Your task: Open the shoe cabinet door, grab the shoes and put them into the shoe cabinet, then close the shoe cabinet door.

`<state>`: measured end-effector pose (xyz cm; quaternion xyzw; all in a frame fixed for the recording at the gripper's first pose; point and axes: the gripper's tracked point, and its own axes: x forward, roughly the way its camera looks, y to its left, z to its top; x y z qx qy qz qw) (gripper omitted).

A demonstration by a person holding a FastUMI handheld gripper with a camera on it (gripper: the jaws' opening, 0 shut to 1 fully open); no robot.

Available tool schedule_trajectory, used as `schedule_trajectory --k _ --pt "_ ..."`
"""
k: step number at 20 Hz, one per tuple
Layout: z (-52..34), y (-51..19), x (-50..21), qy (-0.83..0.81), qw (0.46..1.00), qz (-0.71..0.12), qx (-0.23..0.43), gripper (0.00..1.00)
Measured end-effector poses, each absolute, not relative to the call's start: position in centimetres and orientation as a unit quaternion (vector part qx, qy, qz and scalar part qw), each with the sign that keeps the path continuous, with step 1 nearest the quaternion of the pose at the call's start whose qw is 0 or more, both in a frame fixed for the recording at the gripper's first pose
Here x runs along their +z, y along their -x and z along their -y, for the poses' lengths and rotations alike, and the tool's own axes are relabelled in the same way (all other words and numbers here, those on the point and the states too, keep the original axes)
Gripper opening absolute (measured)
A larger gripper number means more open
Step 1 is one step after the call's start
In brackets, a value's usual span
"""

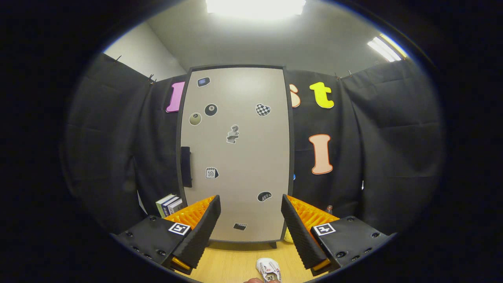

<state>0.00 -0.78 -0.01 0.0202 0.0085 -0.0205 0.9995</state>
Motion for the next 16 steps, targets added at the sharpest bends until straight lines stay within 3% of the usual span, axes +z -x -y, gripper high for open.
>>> schedule_trajectory --k 16 --pt "-4.1 -3.7 1.5 -0.019 1.0 -0.018 0.017 0.97"
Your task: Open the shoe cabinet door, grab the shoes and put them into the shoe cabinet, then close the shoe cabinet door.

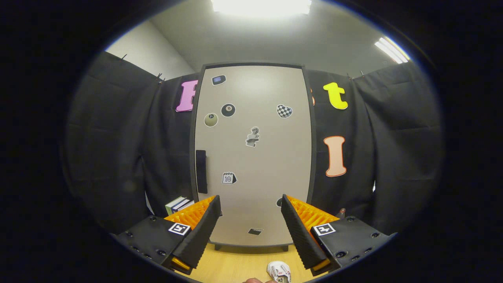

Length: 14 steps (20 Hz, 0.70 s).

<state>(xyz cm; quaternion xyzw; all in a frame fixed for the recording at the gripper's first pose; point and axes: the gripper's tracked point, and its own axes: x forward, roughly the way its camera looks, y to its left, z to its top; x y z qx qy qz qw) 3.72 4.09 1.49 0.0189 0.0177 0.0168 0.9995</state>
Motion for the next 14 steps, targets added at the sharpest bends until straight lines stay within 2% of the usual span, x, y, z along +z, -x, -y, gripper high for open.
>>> schedule_trajectory --k 14 --pt "-14.8 -14.4 6.3 0.025 0.996 0.031 0.075 0.97"
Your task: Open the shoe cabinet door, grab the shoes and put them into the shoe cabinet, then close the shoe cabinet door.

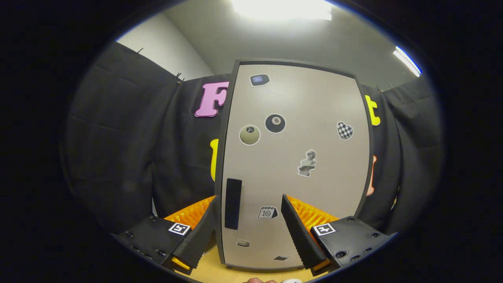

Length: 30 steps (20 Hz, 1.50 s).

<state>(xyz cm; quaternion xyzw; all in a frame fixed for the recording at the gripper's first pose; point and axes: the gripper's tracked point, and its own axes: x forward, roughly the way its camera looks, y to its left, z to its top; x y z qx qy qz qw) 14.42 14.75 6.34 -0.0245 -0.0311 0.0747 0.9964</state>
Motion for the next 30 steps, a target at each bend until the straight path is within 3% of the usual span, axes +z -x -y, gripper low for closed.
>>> schedule_trajectory --k 7,14,21,26,30 --pt "-16.8 -21.1 3.8 0.03 0.998 -0.008 0.062 0.97" --pt "-17.9 -23.4 0.8 0.024 0.997 -0.052 0.05 0.97" --pt "-18.4 -23.8 1.2 -0.012 0.997 -0.056 0.045 0.37" --pt "-18.4 -23.7 1.1 -0.019 0.997 -0.067 0.047 0.32" --pt "-18.5 -23.6 1.1 -0.018 0.995 -0.064 0.068 0.2"
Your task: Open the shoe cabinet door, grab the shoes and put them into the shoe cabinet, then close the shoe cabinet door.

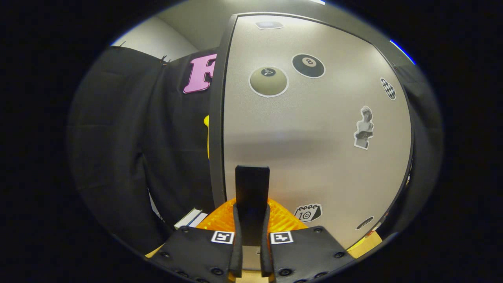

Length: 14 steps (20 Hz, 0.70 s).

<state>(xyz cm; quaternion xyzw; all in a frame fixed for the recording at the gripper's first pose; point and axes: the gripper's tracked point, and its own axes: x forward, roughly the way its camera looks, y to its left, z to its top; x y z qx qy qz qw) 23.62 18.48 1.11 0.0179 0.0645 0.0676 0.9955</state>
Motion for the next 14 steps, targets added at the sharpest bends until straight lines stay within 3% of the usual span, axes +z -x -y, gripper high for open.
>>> schedule_trajectory --k 4,14 --pt "-18.4 -23.2 0.9 -0.009 0.993 -0.07 0.098 0.1" --pt "-17.5 -19.0 1.0 -0.012 0.986 -0.069 0.154 0.1"
